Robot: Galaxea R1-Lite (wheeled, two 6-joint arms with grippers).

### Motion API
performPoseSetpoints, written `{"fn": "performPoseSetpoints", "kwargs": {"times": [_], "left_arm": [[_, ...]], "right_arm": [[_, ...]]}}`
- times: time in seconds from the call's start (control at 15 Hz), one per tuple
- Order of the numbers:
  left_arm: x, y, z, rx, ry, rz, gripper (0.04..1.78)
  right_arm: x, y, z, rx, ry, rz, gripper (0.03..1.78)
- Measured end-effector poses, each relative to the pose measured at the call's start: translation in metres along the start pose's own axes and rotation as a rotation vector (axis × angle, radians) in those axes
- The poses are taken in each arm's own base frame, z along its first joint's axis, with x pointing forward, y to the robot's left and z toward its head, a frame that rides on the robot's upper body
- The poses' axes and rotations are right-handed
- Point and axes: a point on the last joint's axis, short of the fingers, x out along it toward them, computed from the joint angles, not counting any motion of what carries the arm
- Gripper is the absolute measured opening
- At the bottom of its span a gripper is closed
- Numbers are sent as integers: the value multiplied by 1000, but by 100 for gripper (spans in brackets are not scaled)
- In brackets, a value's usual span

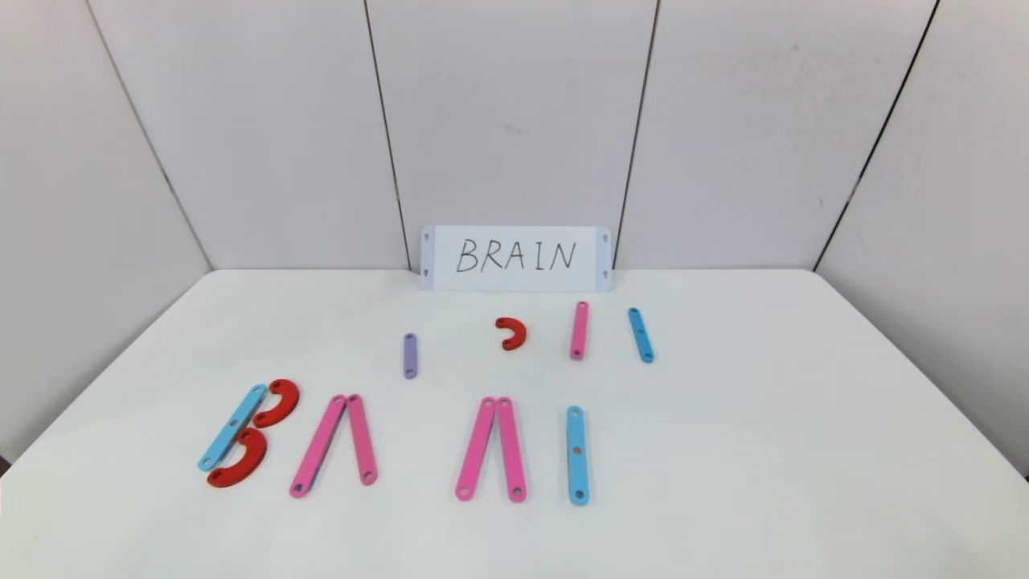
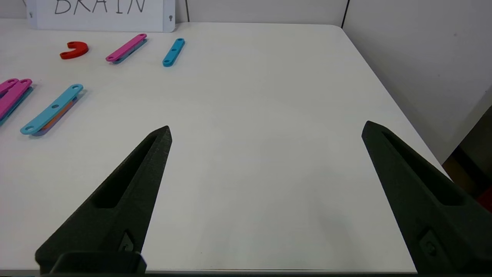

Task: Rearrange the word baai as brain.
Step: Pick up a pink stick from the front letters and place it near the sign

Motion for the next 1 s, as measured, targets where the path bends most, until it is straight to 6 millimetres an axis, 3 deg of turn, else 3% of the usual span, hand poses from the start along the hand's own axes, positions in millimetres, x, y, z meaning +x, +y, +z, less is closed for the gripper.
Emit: {"fn": "performPoseSetpoints", "kwargs": {"times": [0.4,0.73,1.0], "left_arm": [[-2,0,6,3,-18,4,174],[-12,-2,42,5,-81,-4,174],[-5,-3,87,4,-37,0,174]], "right_arm": [[-2,0,8,-83,-25,-2,173],[-13,0,67,-94,-122,5,173],[4,1,118,-95,-83,33,173]]}}
